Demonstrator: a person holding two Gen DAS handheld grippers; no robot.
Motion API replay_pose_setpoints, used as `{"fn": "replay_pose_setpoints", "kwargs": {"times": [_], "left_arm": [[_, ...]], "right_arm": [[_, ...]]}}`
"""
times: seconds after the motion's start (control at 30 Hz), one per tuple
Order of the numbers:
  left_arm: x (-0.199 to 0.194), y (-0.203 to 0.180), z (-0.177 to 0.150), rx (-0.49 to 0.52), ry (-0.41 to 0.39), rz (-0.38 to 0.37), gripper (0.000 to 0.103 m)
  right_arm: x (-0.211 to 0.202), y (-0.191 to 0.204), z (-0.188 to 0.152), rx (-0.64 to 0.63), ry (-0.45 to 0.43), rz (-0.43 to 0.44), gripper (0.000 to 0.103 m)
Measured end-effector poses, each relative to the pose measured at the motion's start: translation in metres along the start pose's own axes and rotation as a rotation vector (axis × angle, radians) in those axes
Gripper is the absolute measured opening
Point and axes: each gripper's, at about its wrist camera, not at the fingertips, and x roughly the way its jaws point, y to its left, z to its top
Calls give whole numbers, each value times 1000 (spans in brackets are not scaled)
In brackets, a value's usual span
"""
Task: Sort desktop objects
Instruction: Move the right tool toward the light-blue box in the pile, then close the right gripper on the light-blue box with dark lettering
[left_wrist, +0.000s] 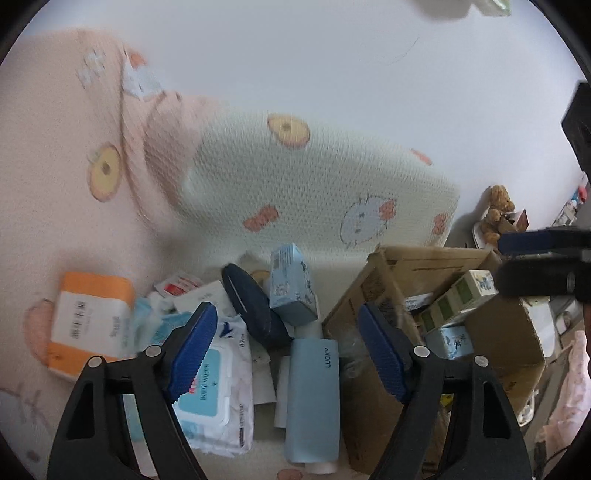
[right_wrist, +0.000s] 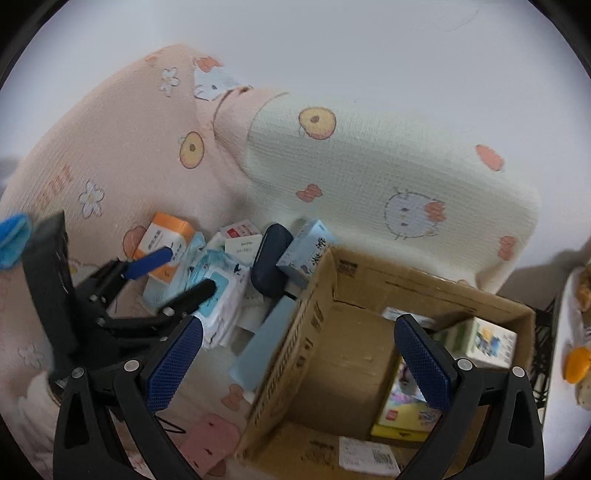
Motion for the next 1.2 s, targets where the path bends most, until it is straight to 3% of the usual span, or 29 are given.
{"fn": "replay_pose_setpoints", "kwargs": {"times": [0.2,0.3,0.43,0.5,0.6,0.8,0.9,1.2], "left_arm": [[48,9,7,-33,81,-50,74],[70,15,8,-87,105,-118,73],[100,28,9,-158,119,-137,73],[114,36,12,-199,145,-174,66],[132,50,21,-252,170,-243,66],[173,71,39,-309,265,-335,66],[189,73,45,-284,309,-411,66],[217,67,44,-307,368,-441,66]], "right_arm": [[40,-21,36,97,70,60,102],[58,-29,53,125,102,60,95],[91,-42,78,217,161,73,78],[107,-46,88,256,189,67,64],[129,-48,96,279,224,46,48],[168,-51,105,324,289,21,29],[184,-55,108,357,323,11,24],[209,-66,113,392,401,-48,24]]}}
